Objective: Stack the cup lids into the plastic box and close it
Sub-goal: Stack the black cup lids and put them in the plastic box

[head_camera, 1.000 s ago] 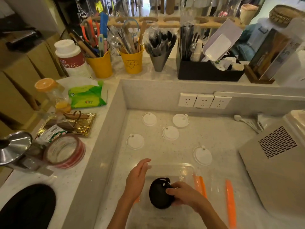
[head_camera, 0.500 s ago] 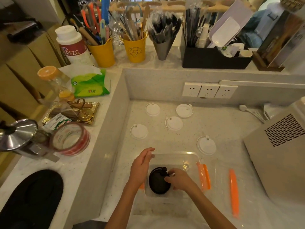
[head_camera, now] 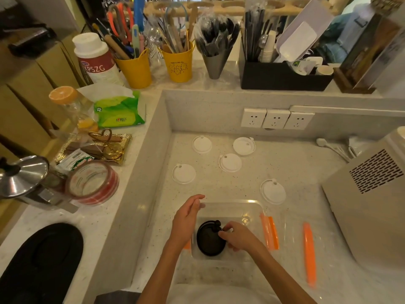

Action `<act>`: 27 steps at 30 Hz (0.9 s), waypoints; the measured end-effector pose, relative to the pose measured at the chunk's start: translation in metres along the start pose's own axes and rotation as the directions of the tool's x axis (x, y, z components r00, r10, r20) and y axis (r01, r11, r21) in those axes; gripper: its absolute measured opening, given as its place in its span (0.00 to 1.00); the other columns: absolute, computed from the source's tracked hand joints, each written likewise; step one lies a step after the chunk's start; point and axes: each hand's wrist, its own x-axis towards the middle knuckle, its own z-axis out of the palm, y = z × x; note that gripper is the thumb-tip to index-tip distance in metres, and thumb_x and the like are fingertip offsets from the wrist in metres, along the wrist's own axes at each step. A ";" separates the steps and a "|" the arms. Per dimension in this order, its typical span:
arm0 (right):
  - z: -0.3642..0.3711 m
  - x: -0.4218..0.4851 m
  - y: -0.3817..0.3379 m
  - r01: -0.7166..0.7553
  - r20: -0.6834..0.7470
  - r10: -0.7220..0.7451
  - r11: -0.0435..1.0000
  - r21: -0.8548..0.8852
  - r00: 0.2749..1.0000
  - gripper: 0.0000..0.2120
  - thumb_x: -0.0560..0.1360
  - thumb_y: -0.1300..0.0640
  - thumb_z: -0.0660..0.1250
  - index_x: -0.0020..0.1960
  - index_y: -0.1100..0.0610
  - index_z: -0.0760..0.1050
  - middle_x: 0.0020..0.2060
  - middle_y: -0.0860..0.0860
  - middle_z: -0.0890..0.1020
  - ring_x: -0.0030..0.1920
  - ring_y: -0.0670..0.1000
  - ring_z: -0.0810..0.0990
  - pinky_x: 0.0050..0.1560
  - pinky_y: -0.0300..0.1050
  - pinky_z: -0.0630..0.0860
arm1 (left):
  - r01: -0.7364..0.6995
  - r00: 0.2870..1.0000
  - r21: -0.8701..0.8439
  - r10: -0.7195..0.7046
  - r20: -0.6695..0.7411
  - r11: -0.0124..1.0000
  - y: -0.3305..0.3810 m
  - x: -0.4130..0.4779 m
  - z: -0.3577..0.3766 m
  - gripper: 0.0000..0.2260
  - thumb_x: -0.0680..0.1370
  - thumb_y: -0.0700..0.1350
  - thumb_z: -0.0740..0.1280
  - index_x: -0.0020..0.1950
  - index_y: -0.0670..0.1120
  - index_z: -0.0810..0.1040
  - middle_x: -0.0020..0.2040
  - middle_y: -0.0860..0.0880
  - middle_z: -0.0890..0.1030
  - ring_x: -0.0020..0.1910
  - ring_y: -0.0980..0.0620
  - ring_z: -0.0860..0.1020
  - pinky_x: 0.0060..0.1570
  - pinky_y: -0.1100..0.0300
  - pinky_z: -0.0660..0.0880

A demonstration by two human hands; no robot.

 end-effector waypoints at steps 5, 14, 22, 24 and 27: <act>0.001 0.002 0.002 -0.003 -0.001 0.003 1.000 -0.003 1.000 0.15 0.78 0.47 0.66 0.61 0.54 0.75 0.42 0.49 0.81 0.41 0.49 0.82 0.46 0.43 0.81 | 0.000 1.000 0.006 0.000 0.001 1.000 0.001 -0.001 0.000 0.12 0.85 0.55 0.56 0.60 0.65 0.78 0.53 0.69 0.82 0.58 0.61 0.80 0.65 0.47 0.76; 0.001 0.004 0.003 -0.001 0.015 0.001 1.000 -0.018 1.000 0.13 0.78 0.47 0.66 0.58 0.54 0.74 0.42 0.49 0.81 0.42 0.48 0.82 0.48 0.44 0.81 | 0.013 1.000 0.009 -0.013 0.004 1.000 0.002 -0.002 0.000 0.12 0.85 0.54 0.56 0.61 0.64 0.78 0.51 0.70 0.82 0.58 0.62 0.80 0.65 0.49 0.76; 0.001 0.005 0.003 -0.001 0.026 0.002 1.000 -0.027 1.000 0.10 0.79 0.47 0.65 0.55 0.52 0.73 0.42 0.49 0.82 0.43 0.48 0.82 0.49 0.45 0.81 | 0.013 1.000 0.001 -0.013 -0.004 1.000 0.003 -0.002 0.000 0.12 0.85 0.54 0.56 0.60 0.64 0.78 0.53 0.64 0.84 0.58 0.60 0.80 0.65 0.50 0.76; 0.002 0.004 0.002 -0.004 0.030 0.005 1.000 -0.029 1.000 0.12 0.79 0.47 0.65 0.57 0.53 0.73 0.43 0.50 0.82 0.43 0.49 0.82 0.50 0.45 0.81 | 0.021 1.000 0.006 -0.021 -0.003 1.000 0.004 -0.003 0.000 0.12 0.85 0.54 0.56 0.59 0.66 0.78 0.51 0.67 0.84 0.58 0.61 0.80 0.64 0.50 0.77; 0.001 0.004 0.002 -0.007 0.034 0.008 1.000 -0.028 0.999 0.12 0.79 0.47 0.65 0.57 0.53 0.73 0.44 0.50 0.82 0.44 0.49 0.82 0.51 0.46 0.81 | 0.025 1.000 0.011 -0.025 0.007 1.000 0.005 -0.003 -0.001 0.12 0.85 0.55 0.56 0.59 0.67 0.77 0.52 0.69 0.82 0.58 0.60 0.80 0.64 0.50 0.77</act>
